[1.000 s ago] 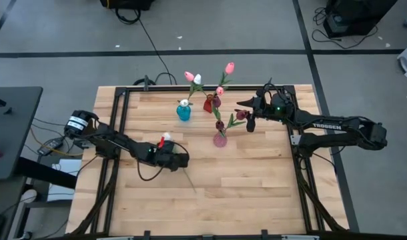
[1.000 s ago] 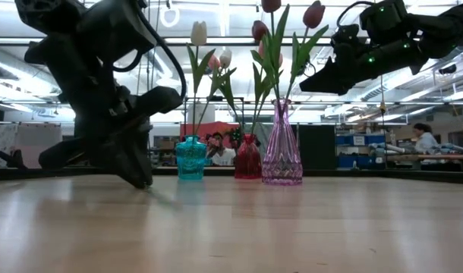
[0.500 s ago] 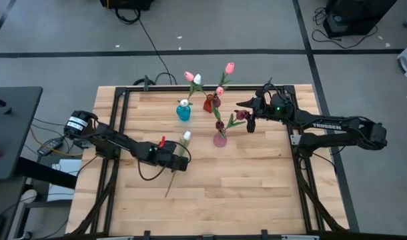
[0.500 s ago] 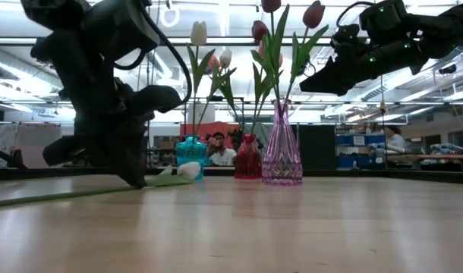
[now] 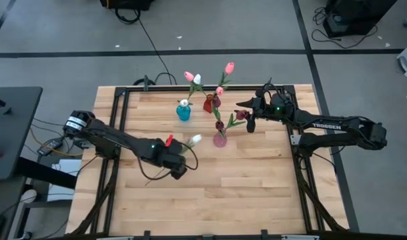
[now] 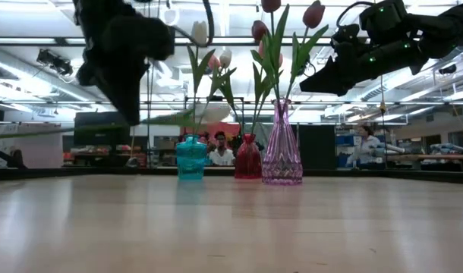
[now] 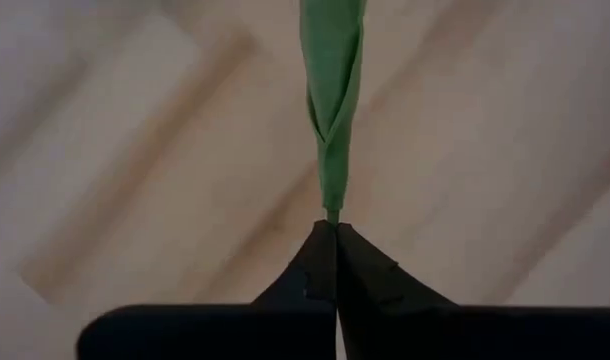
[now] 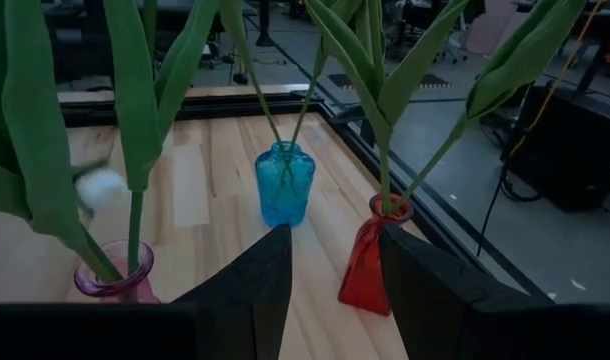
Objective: Sort flowers into vase by color
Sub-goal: Put the white flower into the blue vase
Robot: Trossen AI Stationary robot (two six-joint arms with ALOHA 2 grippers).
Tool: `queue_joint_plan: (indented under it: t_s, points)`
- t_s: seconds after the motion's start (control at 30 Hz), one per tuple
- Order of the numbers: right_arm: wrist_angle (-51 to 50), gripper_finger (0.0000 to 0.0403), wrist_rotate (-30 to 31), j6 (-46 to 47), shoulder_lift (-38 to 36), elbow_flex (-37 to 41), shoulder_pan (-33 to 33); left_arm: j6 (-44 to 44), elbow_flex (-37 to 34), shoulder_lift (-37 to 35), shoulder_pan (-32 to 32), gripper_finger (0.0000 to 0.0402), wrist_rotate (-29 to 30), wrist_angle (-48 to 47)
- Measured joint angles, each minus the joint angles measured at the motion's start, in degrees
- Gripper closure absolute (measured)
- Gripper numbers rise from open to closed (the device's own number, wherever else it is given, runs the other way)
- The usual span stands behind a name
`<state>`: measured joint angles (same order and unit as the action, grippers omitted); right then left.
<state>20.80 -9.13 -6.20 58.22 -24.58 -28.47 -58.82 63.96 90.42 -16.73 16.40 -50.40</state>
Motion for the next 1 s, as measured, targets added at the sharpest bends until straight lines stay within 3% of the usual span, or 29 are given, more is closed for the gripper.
queue_joint_plan:
  t_s: [0.13, 0.3, 0.6, 0.77, 0.9, 1.0]
  points:
    - [-0.31, 0.0241, -0.02, 0.0, 0.0, 0.0, 0.0, 5.41, -0.15, -2.26, 0.6, 0.0401, 6.91, 0.04]
    - [-1.1, 0.0241, -0.04, 0.0, 0.05, -0.04, 0.02, 6.95, -3.94, -9.03, 2.47, 0.0401, 11.09, 0.53]
    - [-1.18, 0.0241, -0.02, 0.01, 0.17, -0.04, 0.02, -1.95, -14.95, -22.96, 3.29, 0.0401, 15.49, -0.76]
    - [-1.14, 0.0241, 0.11, 0.02, 0.17, -0.04, 0.36, -2.64, -18.13, -26.94, 3.74, 0.0401, 23.33, 0.34]
    - [-0.3, 0.0241, 0.12, 0.22, 0.2, -0.04, 0.64, 6.49, -18.12, -28.94, 5.32, 0.0401, 34.41, 4.93]
    - [-0.16, 0.0241, 0.09, 0.66, 0.35, -0.04, 1.08, 18.96, -18.12, -30.22, 7.82, 0.0401, 39.53, 13.93]
